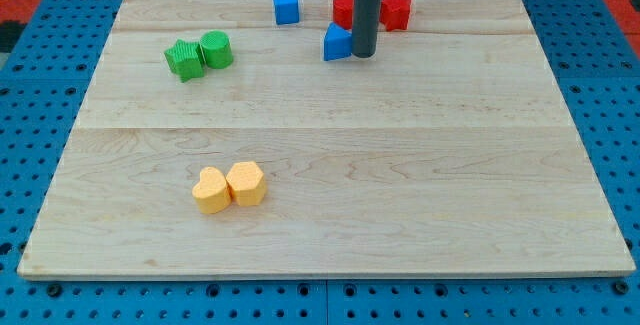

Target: Move the blue triangle to the left of the blue cube

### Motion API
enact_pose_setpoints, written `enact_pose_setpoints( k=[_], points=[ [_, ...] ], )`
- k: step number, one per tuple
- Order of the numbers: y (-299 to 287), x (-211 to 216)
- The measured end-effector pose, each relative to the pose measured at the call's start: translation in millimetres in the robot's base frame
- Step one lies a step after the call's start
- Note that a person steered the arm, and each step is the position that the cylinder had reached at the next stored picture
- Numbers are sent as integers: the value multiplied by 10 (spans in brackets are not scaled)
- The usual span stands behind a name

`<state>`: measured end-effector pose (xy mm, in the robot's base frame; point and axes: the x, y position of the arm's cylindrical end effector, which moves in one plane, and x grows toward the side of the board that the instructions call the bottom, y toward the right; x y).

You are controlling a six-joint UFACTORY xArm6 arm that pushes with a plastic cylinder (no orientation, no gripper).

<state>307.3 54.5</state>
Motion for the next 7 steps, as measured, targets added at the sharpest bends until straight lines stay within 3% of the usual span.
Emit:
enact_pose_setpoints(
  k=[2, 4, 7],
  points=[
    [-376, -154],
    [-415, -2],
    [-1481, -258]
  ],
)
